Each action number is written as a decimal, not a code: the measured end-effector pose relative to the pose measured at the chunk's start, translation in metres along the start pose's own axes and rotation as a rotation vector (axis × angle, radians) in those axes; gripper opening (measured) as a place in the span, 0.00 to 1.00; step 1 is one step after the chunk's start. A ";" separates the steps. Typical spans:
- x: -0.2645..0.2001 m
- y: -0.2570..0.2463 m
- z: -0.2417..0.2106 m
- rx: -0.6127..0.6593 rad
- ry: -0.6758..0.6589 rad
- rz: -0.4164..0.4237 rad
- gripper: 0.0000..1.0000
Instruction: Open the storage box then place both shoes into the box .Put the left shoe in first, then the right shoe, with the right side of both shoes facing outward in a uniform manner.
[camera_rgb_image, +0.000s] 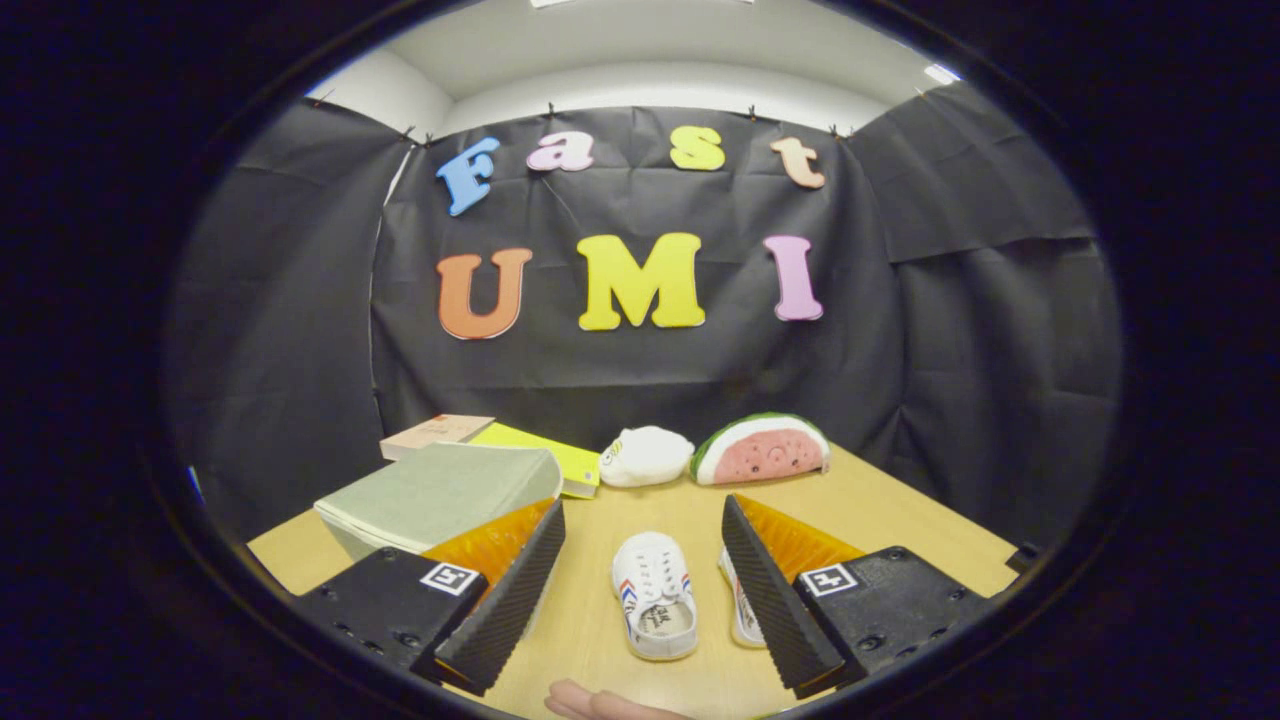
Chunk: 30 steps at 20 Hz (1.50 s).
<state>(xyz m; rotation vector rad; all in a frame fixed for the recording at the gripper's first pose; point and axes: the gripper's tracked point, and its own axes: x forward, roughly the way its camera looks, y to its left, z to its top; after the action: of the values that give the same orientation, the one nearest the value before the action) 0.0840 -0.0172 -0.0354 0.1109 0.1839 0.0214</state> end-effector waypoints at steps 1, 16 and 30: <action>0.009 0.002 0.000 0.028 0.032 0.028 1.00; 0.109 0.082 -0.006 0.515 0.643 0.809 0.98; 0.137 0.110 -0.028 0.793 0.931 1.042 0.88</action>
<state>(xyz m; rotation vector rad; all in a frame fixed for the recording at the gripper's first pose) 0.2123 0.0992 -0.0756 0.9859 1.0457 1.0587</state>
